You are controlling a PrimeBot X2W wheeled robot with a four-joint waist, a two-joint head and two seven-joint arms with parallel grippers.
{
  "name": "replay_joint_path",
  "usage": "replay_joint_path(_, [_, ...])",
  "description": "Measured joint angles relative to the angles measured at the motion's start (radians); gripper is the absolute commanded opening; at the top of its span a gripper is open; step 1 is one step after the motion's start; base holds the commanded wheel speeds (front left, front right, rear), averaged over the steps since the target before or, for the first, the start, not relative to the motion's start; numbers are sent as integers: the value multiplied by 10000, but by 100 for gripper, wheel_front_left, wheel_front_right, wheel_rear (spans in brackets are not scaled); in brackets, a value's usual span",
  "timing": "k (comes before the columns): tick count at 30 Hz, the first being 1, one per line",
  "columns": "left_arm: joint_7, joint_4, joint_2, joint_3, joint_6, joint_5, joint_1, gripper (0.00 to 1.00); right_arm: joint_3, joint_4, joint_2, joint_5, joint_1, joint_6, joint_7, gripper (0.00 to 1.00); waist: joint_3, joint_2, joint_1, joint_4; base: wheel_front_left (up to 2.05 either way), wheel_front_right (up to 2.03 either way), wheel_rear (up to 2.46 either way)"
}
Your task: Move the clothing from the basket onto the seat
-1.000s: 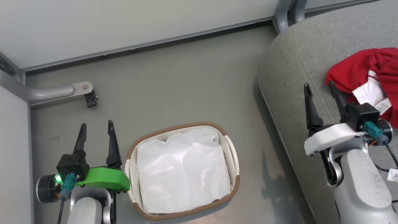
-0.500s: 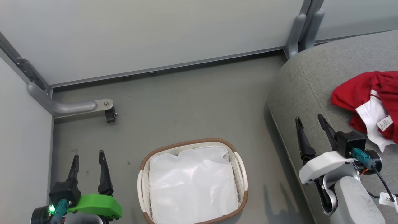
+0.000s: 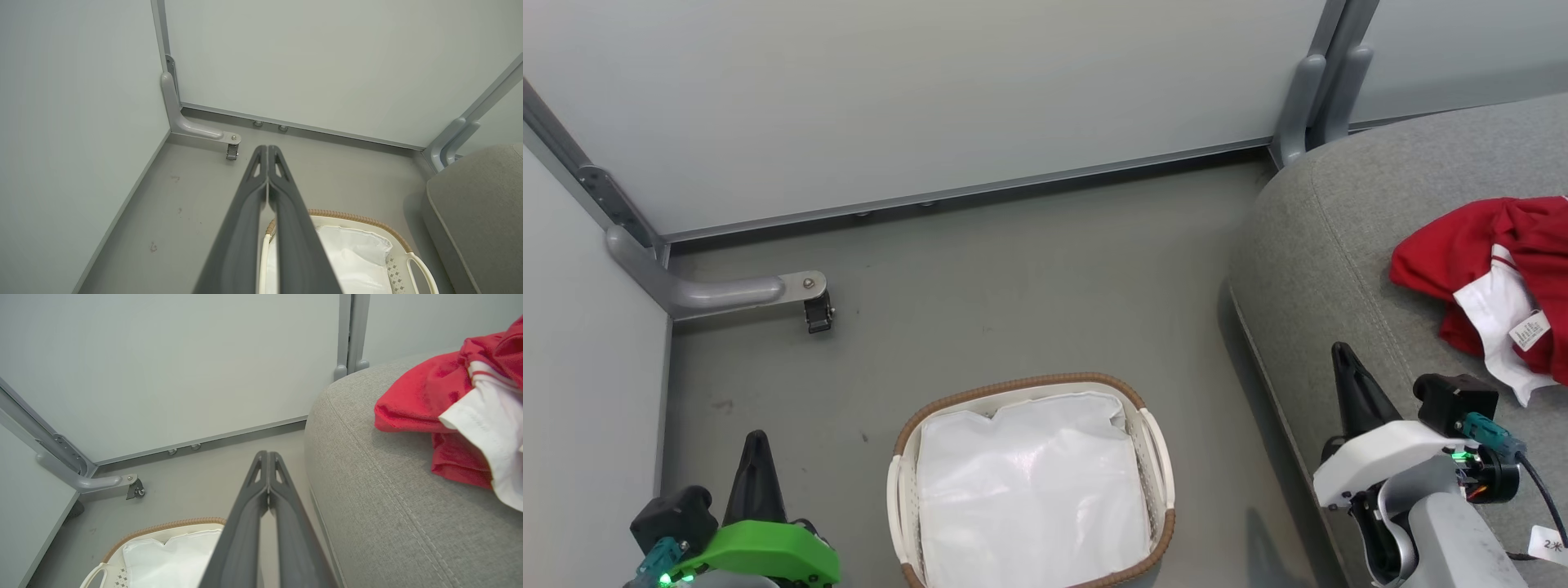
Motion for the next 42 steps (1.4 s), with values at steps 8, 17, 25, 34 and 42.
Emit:
replay_joint_path(8, [341,-176,2,67,-117,-1455,-2,0,-29,-299,-2,1536,143,0,316,0,-64,1,0,16,0,0,0])
replay_joint_path(17, [696,-297,2,136,-224,-2890,-12,0,-90,-570,-4,3101,314,0,681,0,-137,0,0,35,0,0,0])
replay_joint_path(25, [1011,-387,2,224,-311,-4067,-32,0,-157,-748,-8,4343,482,-2,972,0,-202,0,0,51,0,0,0])
replay_joint_path(34, [1317,-504,4,336,-422,-5241,-100,0,-226,-949,-10,5593,546,-2,1287,0,-273,0,0,69,0,0,0])
replay_joint_path(42, [1586,-583,4,405,-495,-6188,-137,0,-297,-1106,-15,6625,681,-2,1561,0,-339,0,0,85,0,0,0])
